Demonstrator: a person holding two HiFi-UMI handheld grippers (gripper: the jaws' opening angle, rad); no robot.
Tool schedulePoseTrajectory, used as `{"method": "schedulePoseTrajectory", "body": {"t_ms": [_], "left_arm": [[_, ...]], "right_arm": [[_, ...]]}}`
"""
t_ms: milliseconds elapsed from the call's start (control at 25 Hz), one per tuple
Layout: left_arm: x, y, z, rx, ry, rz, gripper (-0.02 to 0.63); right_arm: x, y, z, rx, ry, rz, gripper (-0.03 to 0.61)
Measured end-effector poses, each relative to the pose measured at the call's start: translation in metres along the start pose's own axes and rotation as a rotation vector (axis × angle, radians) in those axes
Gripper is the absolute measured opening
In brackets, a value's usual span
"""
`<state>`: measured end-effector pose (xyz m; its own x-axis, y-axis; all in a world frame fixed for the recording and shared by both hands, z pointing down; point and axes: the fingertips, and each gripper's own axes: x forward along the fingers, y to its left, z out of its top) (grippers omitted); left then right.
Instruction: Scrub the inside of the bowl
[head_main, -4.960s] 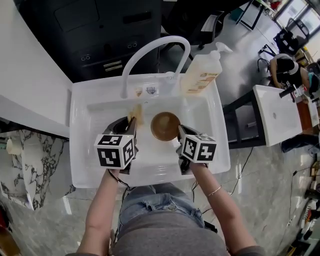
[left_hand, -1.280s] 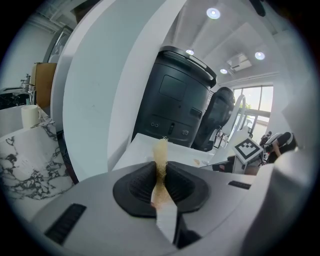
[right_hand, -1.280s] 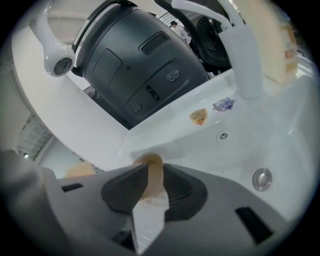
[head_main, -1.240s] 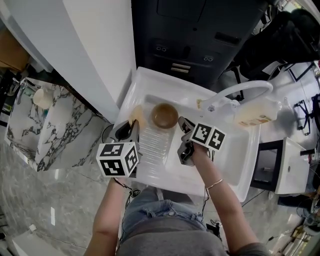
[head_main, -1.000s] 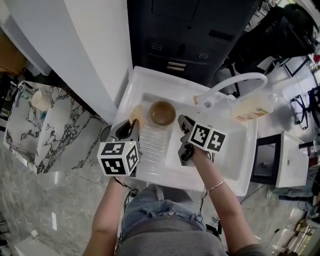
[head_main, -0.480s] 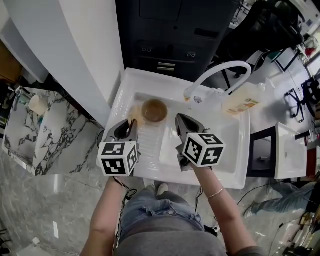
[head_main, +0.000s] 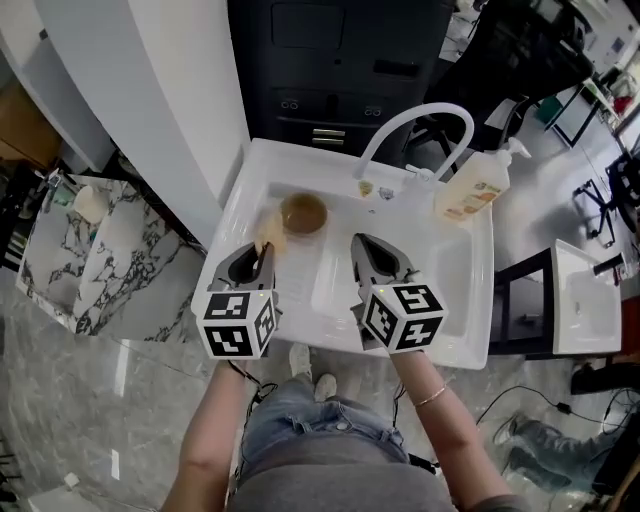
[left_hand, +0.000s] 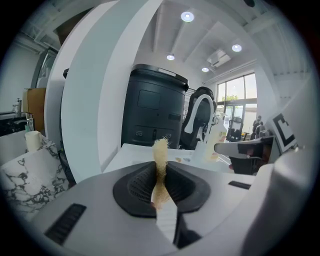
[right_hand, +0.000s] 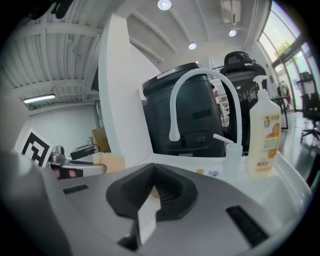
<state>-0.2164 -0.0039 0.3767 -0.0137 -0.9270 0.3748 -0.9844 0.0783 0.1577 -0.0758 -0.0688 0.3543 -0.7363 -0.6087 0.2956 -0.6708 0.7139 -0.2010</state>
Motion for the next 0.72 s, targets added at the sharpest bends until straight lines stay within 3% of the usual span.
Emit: {"method": "schedulePoseTrajectory", "body": {"t_ms": [280, 720], "left_arm": [[-0.036, -0.028, 0.003, 0.049, -0.058, 0.033, 0.048], [-0.085, -0.057, 0.0, 0.078, -0.116, 0.056, 0.048]], "right_arm": [[-0.048, 0.009, 0.011, -0.064, -0.089, 0.008, 0.009], [-0.099, 0.021, 0.01, -0.06, -0.159, 0.041, 0.008]]}}
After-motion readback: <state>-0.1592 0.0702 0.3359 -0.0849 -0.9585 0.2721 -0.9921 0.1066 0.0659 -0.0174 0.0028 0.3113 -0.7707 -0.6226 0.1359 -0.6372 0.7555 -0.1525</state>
